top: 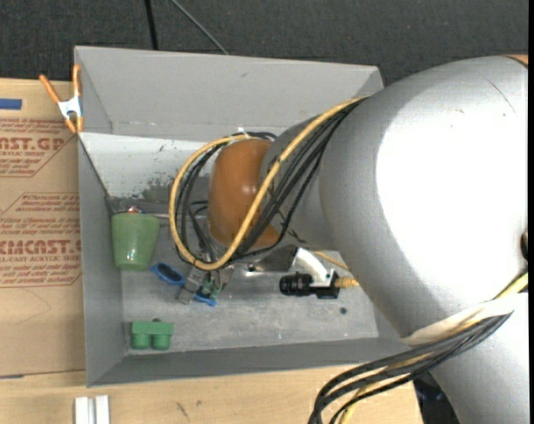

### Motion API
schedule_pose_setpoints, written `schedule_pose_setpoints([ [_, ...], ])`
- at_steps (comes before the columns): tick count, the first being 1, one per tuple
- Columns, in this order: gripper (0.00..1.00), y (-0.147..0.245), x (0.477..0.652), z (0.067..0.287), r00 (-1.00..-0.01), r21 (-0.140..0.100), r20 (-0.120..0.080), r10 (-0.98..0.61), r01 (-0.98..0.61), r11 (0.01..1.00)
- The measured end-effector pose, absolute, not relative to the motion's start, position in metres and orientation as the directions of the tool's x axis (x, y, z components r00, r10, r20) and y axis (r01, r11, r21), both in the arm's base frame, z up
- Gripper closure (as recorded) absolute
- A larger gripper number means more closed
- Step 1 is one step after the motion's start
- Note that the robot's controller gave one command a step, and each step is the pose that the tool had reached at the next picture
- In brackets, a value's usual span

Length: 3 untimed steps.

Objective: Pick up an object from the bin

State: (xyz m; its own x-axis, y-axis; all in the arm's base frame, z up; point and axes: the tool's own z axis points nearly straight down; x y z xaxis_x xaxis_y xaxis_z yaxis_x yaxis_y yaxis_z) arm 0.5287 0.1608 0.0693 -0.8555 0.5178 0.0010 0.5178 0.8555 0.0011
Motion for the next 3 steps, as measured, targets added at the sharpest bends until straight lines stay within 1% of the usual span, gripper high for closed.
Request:
schedule_pose_setpoints([
  [1,1.00,0.162,0.529,0.085,-0.856,0.001,0.000,0.517,0.517,0.856],
  [2,1.00,0.163,0.530,0.161,-0.857,0.006,-0.004,0.516,0.516,0.857],
  [3,1.00,0.163,0.531,0.165,-0.858,0.001,0.000,0.514,0.514,0.858],
])
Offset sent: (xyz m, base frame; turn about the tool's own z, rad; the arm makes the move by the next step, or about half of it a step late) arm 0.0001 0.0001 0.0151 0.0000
